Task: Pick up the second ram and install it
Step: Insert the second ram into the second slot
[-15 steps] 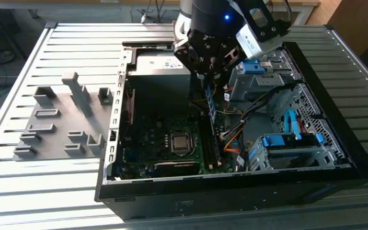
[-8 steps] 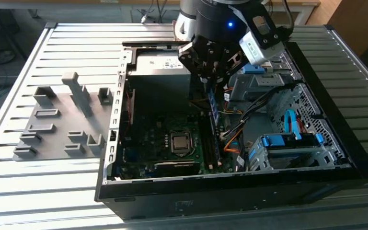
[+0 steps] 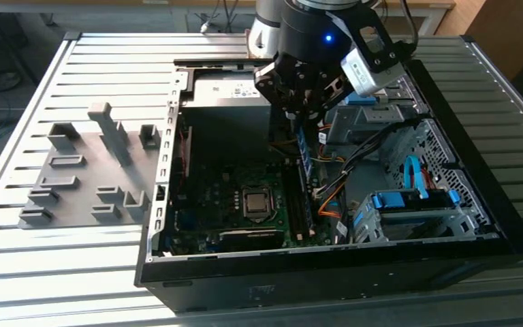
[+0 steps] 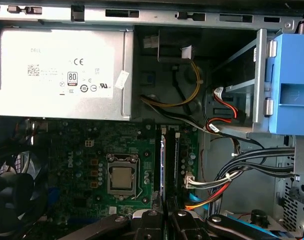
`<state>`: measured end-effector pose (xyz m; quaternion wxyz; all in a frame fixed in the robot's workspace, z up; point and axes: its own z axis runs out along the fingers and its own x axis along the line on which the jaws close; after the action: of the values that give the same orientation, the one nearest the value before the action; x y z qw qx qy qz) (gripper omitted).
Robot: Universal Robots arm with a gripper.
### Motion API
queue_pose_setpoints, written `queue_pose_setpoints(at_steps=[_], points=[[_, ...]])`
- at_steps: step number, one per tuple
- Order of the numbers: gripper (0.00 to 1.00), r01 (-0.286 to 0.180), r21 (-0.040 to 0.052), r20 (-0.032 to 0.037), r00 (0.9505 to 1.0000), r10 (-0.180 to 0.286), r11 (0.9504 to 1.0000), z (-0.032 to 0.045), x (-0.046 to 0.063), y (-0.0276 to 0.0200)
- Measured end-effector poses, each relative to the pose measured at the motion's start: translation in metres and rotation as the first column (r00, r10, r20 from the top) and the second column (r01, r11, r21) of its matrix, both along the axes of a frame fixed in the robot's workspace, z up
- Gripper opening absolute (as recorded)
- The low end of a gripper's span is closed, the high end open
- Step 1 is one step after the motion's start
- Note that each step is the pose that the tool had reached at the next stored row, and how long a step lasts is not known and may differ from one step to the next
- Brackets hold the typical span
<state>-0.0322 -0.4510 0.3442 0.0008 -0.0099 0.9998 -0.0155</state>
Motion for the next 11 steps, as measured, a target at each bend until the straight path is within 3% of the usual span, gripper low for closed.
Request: queue_pose_setpoints(at_steps=[11], points=[[0.14,0.0,0.0001,-0.0001,1.0,0.0,1.0,-0.0037,0.0001,-0.0008]])
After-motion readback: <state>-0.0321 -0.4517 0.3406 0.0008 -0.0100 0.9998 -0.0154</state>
